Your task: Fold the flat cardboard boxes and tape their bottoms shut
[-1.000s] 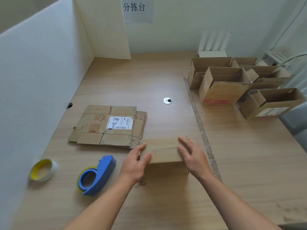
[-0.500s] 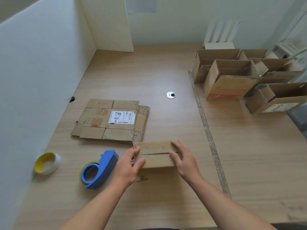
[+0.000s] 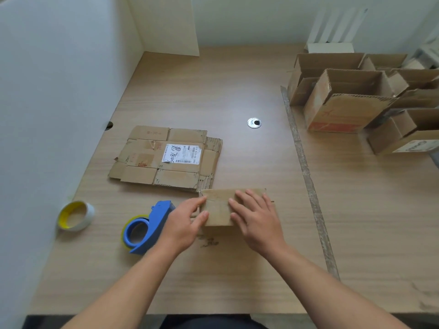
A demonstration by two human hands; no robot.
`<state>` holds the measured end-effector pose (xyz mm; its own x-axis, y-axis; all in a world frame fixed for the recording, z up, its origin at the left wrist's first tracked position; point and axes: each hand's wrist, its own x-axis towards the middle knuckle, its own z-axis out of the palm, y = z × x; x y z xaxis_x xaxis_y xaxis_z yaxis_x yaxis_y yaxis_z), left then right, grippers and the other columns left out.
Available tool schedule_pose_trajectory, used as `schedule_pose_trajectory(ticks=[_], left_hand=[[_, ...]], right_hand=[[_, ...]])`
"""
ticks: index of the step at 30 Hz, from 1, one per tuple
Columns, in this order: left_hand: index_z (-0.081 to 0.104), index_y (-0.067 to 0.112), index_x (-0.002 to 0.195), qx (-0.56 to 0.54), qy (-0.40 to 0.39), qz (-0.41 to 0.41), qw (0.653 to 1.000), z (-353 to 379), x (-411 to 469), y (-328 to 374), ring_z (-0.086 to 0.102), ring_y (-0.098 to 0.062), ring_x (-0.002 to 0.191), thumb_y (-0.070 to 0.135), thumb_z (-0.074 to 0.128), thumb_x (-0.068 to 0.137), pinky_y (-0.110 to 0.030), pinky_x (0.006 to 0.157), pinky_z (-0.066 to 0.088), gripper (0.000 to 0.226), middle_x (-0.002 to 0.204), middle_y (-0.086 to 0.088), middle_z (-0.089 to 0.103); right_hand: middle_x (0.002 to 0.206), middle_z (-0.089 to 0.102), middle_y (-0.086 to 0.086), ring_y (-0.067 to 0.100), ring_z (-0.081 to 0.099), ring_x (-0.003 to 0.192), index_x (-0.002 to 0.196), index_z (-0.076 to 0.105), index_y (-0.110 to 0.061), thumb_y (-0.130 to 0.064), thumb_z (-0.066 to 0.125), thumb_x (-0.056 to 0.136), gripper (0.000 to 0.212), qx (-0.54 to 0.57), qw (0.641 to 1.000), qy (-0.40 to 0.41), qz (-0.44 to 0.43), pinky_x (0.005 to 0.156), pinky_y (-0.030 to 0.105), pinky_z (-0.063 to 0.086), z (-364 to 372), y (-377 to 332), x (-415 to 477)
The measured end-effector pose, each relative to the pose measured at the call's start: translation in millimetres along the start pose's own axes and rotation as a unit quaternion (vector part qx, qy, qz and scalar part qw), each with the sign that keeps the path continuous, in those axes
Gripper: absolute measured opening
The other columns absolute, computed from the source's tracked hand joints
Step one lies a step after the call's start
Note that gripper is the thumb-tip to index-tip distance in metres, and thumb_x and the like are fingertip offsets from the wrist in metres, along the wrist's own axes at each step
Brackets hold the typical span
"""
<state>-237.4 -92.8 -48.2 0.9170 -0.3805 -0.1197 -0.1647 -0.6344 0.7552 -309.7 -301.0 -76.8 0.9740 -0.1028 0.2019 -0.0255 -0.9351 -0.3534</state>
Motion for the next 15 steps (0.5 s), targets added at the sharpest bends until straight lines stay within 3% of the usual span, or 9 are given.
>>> schedule_pose_trajectory(ticks=[3,6,10,15], left_hand=[[0.049,0.022,0.143,0.105,0.038,0.013,0.994,-22.0,-3.5,-17.3,0.052,-0.019,0.121,0.030,0.062,0.095,-0.034,0.104,0.041,0.050,0.135,0.003,0.056],[0.044,0.026,0.147,0.240,0.068,-0.024,0.968,-42.7,-12.3,-36.9,0.050,-0.028,0.113,0.033,0.063,0.092,-0.038,0.095,0.042,0.058,0.127,-0.002,0.056],[0.024,0.039,0.152,0.369,0.010,-0.123,0.921,-51.9,-28.1,-59.1,0.048,-0.025,0.109,0.047,0.052,0.094,-0.037,0.088,0.044,0.066,0.122,0.000,0.049],[-0.010,0.045,0.153,0.317,-0.023,-0.173,0.932,-35.6,-37.4,-80.7,0.055,-0.027,0.091,0.047,0.043,0.100,-0.035,0.070,0.046,0.075,0.110,-0.005,0.047]], right_hand=[[0.136,0.060,-0.008,0.017,0.043,0.133,0.122,0.069,-0.034,-0.049,0.044,0.094,0.040,0.019,1.000,0.022,0.007,0.114,0.039,0.021,2.3,-2.3,0.2],[0.138,0.058,-0.009,0.014,0.037,0.135,0.122,0.067,-0.036,-0.052,0.042,0.091,0.043,0.044,0.999,0.011,0.028,0.116,0.035,0.015,2.2,-2.7,2.0],[0.147,0.049,-0.012,0.011,0.028,0.141,0.129,0.063,-0.039,-0.061,0.033,0.088,0.055,0.069,0.996,-0.037,0.049,0.119,0.033,0.005,-1.9,-3.5,5.8],[0.149,0.046,-0.014,0.012,0.028,0.143,0.131,0.061,-0.040,-0.063,0.030,0.085,0.060,0.077,0.994,-0.052,0.059,0.121,0.036,0.004,-5.0,-6.5,6.8]])
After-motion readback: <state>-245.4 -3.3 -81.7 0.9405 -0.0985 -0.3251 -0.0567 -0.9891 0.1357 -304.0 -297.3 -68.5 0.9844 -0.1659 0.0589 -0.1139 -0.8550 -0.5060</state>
